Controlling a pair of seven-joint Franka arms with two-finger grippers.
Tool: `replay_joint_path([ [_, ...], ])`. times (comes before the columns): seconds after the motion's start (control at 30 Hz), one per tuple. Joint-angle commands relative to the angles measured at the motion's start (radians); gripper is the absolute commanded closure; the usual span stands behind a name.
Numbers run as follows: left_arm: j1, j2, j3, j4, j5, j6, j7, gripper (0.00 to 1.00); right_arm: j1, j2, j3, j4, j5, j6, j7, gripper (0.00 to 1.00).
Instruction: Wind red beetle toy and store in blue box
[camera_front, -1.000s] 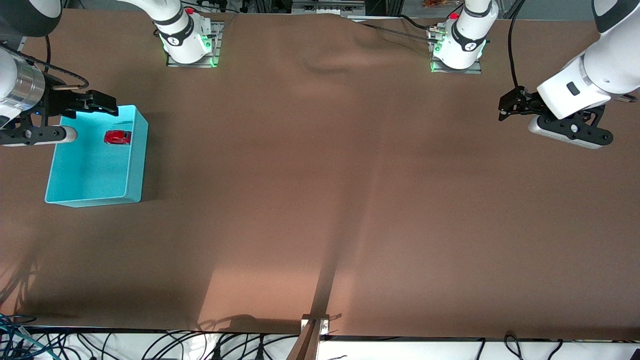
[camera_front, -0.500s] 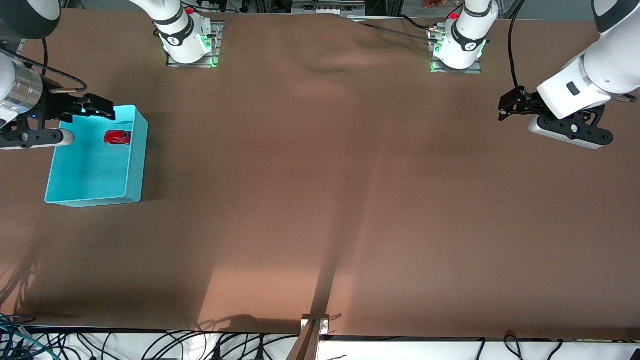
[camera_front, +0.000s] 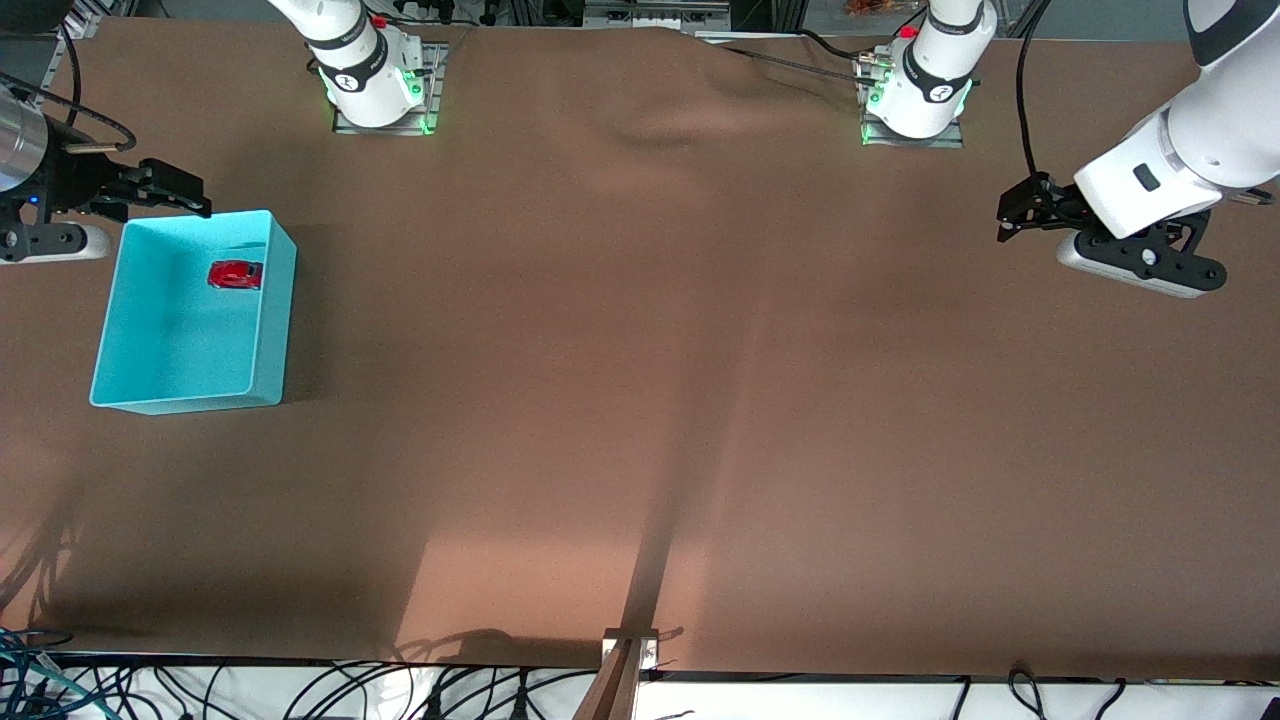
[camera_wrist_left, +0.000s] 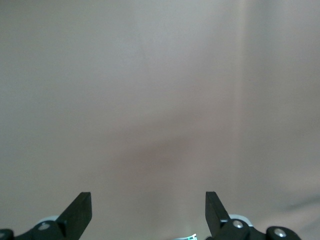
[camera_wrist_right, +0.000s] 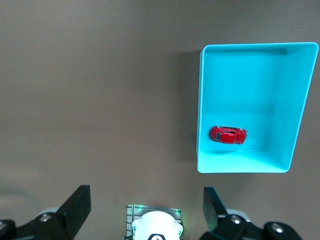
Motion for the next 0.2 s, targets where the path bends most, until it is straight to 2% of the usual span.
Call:
replay_joint_path([
  [0.0,0.002,0.003,-0.005,0.016,0.004,-0.011,0.02,0.0,-0.019,-0.015,0.02,-0.022,-0.018,0.022,0.007,0.0],
  [0.17,0.004,0.005,-0.005,0.016,-0.002,-0.011,0.02,0.0,-0.016,-0.009,0.02,-0.013,-0.018,0.022,0.007,0.0],
])
